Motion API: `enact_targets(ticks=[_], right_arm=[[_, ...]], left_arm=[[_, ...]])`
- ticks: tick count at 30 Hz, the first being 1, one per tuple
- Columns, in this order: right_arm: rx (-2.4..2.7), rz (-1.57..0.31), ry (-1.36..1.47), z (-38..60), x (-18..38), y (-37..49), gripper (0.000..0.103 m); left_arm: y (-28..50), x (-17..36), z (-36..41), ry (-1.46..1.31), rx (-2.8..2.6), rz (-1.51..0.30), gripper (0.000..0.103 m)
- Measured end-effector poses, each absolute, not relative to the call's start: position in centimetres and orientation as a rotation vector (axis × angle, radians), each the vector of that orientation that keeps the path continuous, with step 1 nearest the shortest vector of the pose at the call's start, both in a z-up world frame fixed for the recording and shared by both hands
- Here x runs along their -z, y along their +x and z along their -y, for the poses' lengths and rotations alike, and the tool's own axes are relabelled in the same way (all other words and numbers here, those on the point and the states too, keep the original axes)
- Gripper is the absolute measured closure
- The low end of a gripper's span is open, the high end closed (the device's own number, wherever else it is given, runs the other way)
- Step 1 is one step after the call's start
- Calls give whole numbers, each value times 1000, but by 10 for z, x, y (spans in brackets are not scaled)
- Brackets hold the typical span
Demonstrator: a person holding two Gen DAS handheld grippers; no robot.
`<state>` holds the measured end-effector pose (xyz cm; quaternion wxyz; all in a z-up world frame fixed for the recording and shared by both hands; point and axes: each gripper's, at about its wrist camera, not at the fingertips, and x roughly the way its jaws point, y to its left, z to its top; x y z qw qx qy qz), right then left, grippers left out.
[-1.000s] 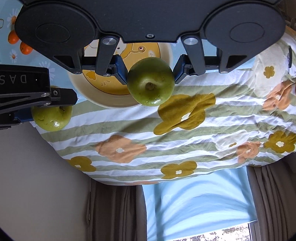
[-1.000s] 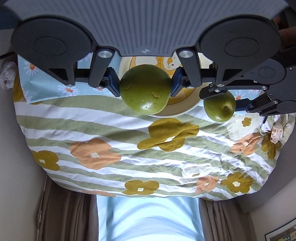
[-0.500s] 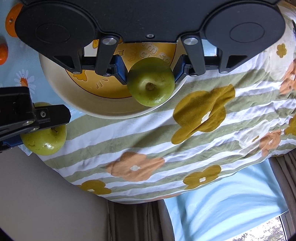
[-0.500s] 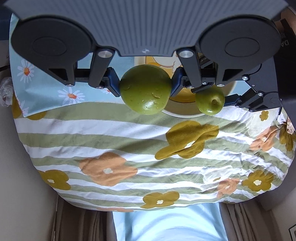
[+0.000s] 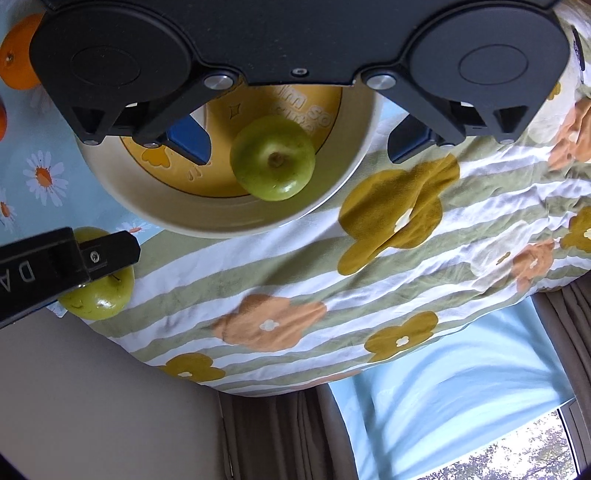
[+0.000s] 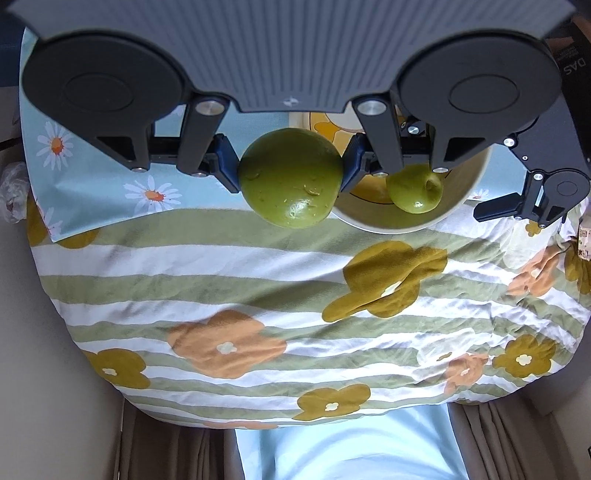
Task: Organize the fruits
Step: 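Carry both green apples to the white bowl and lower them in, then open both grippers to release the green apples and withdraw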
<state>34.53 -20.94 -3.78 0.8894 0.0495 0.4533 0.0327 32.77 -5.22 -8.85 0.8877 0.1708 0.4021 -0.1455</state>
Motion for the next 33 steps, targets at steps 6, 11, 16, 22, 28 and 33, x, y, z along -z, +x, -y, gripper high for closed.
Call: enact_targets(ticks=[6, 11, 16, 22, 28, 33], right_arm=[[-124, -951, 73, 195, 41, 346, 31], [-178, -964, 21, 176, 51, 347, 31], [-219, -966, -59, 160, 63, 349, 31], [-249, -980, -83, 148, 78, 353, 31], [-245, -977, -101, 145, 82, 355, 31], [-232, -907, -174, 141, 70, 349, 0]], left_arm=[[310, 79, 25, 310, 288, -855, 0], [293, 73, 7, 300, 255, -860, 0], [281, 68, -8, 276, 221, -866, 0], [270, 65, -24, 230, 186, -858, 0], [264, 63, -30, 173, 194, -869, 0], [259, 59, -28, 190, 178, -857, 0]])
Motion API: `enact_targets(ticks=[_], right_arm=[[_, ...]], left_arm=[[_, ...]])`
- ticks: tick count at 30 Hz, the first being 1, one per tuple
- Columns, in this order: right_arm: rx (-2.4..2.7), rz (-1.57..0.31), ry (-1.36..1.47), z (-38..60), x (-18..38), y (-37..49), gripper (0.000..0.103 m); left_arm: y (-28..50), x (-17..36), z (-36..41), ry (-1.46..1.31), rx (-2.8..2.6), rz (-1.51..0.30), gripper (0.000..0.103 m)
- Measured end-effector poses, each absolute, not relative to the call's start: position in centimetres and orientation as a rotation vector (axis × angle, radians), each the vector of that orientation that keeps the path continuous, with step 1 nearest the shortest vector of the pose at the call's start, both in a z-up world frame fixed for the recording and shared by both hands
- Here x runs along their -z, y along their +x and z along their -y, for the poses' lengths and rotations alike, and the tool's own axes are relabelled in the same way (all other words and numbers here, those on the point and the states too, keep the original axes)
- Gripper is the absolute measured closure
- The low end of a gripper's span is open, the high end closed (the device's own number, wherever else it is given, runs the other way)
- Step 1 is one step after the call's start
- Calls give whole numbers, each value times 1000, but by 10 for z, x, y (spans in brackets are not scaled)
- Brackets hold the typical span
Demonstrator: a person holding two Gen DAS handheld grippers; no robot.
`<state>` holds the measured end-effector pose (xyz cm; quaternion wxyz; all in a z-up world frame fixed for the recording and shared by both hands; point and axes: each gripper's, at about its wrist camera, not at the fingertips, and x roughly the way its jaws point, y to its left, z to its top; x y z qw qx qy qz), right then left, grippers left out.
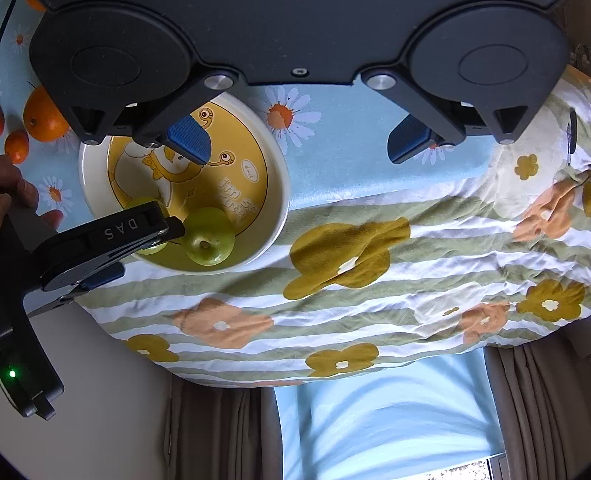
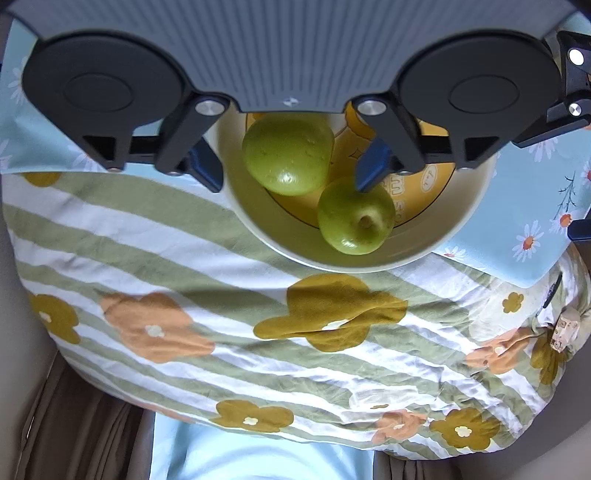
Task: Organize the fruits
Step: 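Open both grippers to release the green apples and withdraw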
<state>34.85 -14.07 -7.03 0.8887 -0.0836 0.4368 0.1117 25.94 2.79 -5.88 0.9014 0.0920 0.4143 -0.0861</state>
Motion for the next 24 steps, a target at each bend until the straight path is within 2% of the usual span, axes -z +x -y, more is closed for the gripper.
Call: enact_targets(ticks=[10, 24], right_arm=[[-220, -901, -104, 157, 48, 327, 0], [-215, -811, -48, 184, -13, 255, 0]], left_arm=[[245, 44, -31, 156, 189, -843, 0], [187, -10, -21, 149, 130, -733, 0]])
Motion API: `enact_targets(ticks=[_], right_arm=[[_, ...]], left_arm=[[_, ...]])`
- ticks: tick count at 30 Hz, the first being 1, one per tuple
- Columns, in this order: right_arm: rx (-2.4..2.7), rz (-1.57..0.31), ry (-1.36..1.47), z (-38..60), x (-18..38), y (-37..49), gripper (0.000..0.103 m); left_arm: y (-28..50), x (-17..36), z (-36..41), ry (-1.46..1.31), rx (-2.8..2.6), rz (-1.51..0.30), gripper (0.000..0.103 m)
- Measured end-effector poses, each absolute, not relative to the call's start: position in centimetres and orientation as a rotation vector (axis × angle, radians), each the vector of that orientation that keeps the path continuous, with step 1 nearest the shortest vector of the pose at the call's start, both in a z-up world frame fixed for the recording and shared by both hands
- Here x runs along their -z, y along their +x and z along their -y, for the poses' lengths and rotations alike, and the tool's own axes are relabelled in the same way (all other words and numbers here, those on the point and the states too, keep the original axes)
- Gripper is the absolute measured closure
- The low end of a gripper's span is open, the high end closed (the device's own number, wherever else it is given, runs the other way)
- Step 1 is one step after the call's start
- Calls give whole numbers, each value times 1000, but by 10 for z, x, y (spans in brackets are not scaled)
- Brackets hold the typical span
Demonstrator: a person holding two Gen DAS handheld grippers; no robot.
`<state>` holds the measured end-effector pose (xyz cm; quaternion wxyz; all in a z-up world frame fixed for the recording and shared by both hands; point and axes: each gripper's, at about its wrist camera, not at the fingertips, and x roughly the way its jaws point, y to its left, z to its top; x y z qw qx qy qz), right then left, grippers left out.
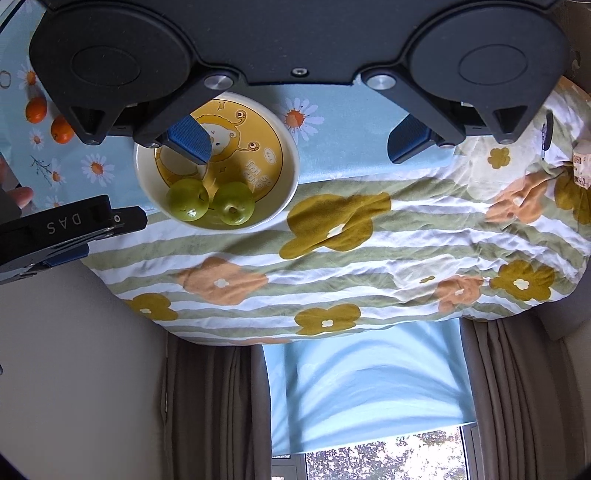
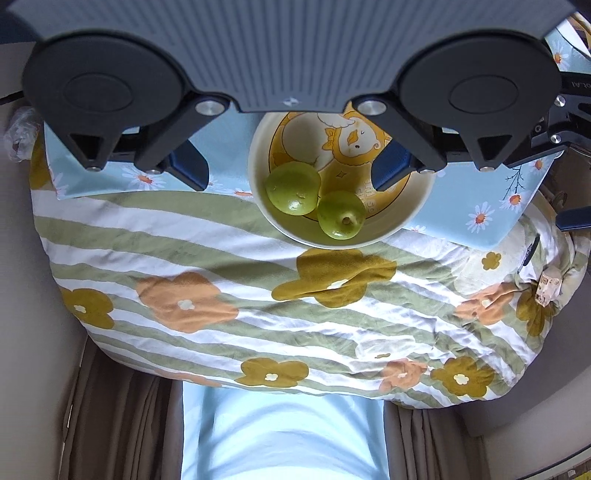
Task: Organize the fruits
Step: 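Open both grippers to release the green apples and withdraw, then grasp the brownish apple with the left gripper while the right gripper grasps the kiwi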
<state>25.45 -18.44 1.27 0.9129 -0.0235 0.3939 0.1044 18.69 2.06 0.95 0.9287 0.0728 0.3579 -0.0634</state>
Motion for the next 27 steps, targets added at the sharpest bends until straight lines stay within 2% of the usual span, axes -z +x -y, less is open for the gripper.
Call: enact_targets(ticks=[13, 27], right_arm=[[-233, -763, -25, 207, -48, 158, 0], [-284, -717, -26, 188, -52, 84, 0]], left_arm=[[93, -41, -9, 89, 7, -637, 0], [31, -38, -23, 124, -40, -570, 0]])
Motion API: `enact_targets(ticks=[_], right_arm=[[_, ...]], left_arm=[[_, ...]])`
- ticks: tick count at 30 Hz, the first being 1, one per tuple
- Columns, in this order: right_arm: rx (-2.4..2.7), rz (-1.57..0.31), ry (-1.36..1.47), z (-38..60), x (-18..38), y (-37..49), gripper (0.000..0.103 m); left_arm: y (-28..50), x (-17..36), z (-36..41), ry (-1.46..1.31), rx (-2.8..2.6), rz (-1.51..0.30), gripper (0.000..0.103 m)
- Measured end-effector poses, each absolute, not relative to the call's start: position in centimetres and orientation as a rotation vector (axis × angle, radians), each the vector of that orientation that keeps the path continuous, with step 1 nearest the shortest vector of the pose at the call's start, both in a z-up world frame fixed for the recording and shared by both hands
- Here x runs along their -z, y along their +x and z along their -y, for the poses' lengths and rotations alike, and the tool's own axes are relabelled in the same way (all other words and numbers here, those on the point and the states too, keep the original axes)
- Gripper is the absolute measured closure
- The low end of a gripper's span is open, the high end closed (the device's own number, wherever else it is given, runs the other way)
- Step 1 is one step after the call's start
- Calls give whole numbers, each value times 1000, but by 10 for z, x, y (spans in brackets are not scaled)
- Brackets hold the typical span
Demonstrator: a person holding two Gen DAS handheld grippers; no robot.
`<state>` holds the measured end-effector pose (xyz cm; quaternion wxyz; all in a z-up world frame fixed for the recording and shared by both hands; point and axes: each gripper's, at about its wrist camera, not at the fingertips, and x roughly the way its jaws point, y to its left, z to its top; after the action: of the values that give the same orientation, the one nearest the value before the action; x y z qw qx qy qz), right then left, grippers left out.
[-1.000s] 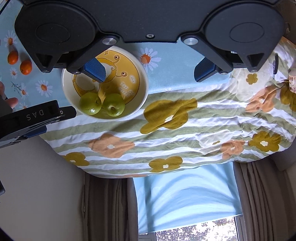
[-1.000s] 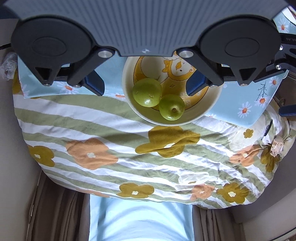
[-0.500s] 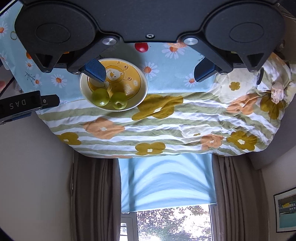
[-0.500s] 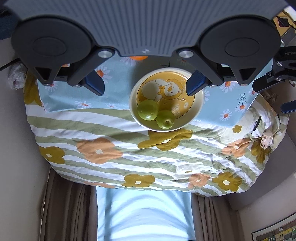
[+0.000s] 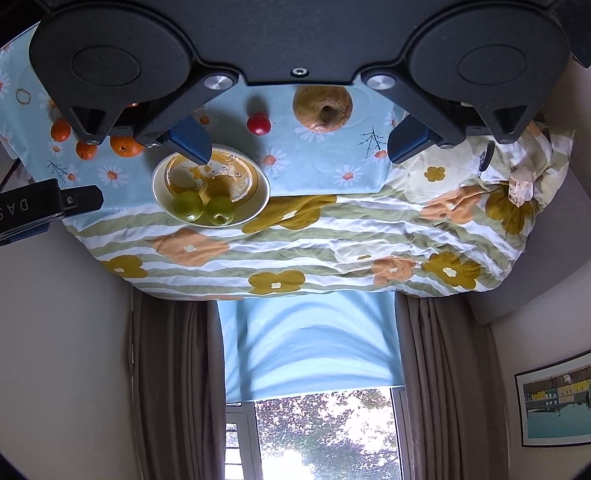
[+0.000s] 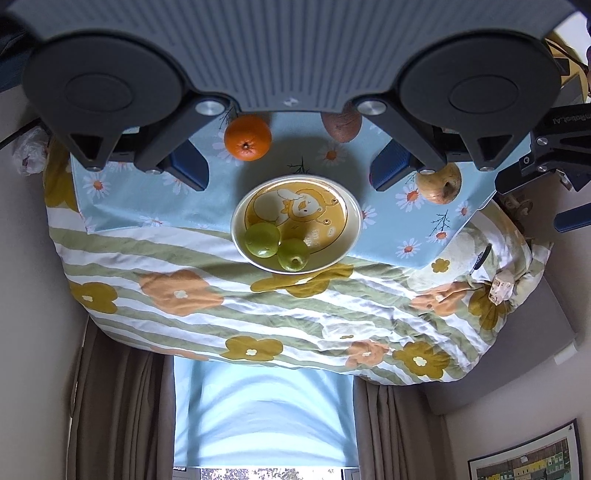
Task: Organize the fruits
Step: 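Grasp the brownish apple with the left gripper while the right gripper grasps the kiwi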
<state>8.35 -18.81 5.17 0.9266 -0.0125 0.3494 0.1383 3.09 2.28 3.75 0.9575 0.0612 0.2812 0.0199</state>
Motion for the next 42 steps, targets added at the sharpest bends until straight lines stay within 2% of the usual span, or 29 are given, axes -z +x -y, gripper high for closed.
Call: enact_targets(ticks=[7, 19, 21, 24, 33, 38, 42], right_arm=[[-282, -686, -11, 165, -20, 64, 0], [-211, -772, 27, 127, 43, 86, 0], [-215, -780, 23, 122, 53, 90, 0], [-210, -805, 9, 116, 67, 99, 0], [-165, -886, -5, 110, 100, 114, 0], [-161, -902, -22, 105, 106, 121, 0], [-169, -903, -61, 100, 109, 124, 0]], left_arm=[[29, -12, -49, 159, 69, -562, 0], [76, 49, -84, 243, 249, -670, 2], [87, 58, -90, 248, 265, -692, 3], [104, 71, -95, 266, 297, -738, 10], [138, 101, -100, 304, 335, -804, 11], [152, 109, -101, 304, 367, -834, 23], [153, 110, -103, 306, 385, -824, 23]])
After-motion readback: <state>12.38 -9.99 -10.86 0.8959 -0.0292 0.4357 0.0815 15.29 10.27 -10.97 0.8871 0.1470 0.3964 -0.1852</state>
